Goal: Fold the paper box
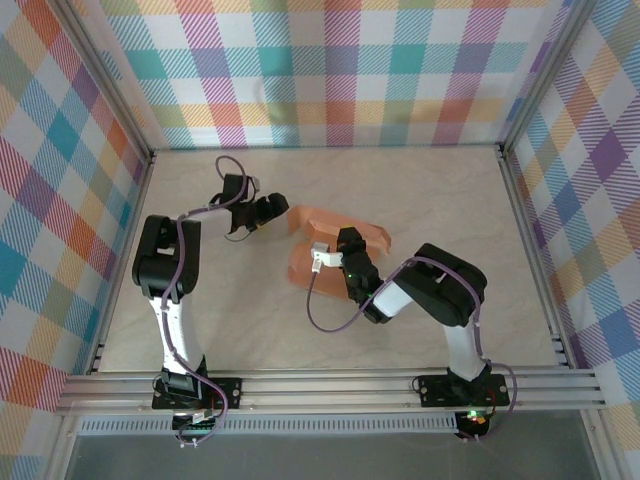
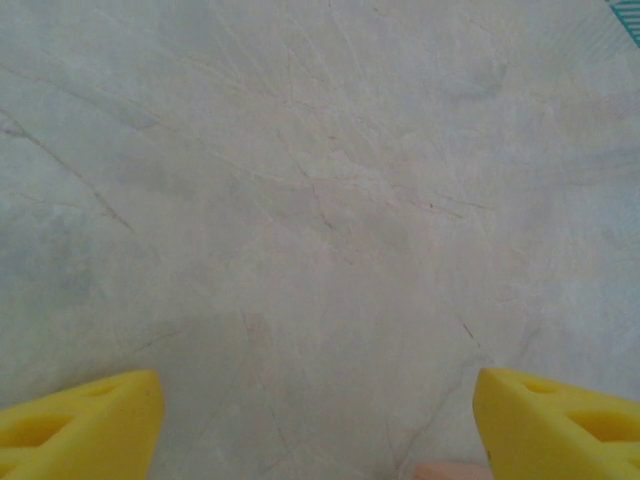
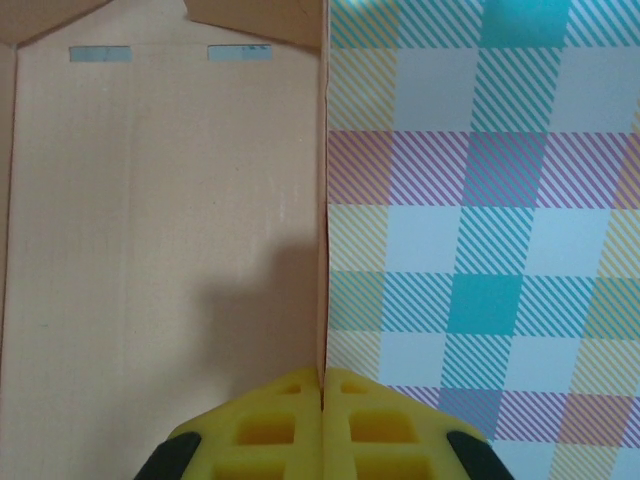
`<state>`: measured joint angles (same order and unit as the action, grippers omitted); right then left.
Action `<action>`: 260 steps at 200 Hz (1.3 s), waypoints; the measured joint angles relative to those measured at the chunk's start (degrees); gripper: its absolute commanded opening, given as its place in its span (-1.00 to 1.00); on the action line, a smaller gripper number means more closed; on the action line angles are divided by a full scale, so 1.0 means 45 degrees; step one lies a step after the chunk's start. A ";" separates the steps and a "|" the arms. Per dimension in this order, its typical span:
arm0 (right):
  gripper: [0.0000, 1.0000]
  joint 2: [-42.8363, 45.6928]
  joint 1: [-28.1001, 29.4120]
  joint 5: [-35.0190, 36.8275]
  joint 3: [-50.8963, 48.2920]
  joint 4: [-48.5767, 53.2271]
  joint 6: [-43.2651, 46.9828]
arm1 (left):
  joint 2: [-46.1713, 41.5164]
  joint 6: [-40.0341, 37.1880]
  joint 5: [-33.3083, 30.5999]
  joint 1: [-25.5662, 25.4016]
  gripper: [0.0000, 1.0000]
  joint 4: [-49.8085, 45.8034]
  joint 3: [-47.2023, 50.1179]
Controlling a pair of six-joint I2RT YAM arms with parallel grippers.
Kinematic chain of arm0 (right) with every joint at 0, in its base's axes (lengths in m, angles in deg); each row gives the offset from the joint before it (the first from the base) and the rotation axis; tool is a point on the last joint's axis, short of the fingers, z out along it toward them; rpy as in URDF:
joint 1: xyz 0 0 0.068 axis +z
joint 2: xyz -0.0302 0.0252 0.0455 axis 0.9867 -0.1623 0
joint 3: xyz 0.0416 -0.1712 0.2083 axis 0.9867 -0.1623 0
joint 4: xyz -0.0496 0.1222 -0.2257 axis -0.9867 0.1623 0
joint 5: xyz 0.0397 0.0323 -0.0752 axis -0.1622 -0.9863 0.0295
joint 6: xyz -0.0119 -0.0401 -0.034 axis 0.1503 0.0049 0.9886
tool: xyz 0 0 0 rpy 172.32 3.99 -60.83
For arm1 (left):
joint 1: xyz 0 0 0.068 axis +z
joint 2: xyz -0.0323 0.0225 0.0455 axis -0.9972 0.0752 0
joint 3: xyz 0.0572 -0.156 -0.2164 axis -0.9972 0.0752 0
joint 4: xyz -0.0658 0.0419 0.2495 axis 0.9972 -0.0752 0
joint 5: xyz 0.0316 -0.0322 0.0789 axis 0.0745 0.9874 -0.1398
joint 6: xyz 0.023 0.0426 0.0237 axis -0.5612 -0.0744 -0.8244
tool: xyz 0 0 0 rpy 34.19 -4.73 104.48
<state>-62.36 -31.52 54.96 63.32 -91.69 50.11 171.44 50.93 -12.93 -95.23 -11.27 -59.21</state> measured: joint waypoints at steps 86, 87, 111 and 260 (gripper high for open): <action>-1.00 -0.0287 -0.0097 -0.0005 0.0024 -0.0369 -0.0024 | 0.1005 -0.0199 0.1093 0.0049 0.25 -0.0607 -0.1311; -1.00 -0.0287 -0.0092 -0.0005 0.0024 -0.0369 -0.0024 | 0.1005 -0.0199 0.1112 0.0049 0.25 -0.0607 -0.1311; -1.00 -0.0311 -0.0097 -0.0005 0.0029 -0.0408 -0.0049 | 0.1073 -0.0350 0.1656 0.0044 0.19 -0.0568 -0.1341; -1.00 -0.0452 -0.0340 0.0005 0.0044 -0.0636 -0.0248 | -0.0316 -0.0573 0.2914 -0.1321 -0.13 0.3317 0.2278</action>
<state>-64.39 -33.05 54.99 63.51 -94.55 49.00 170.02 48.36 0.18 -101.17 3.66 -48.96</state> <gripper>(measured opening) 0.048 0.439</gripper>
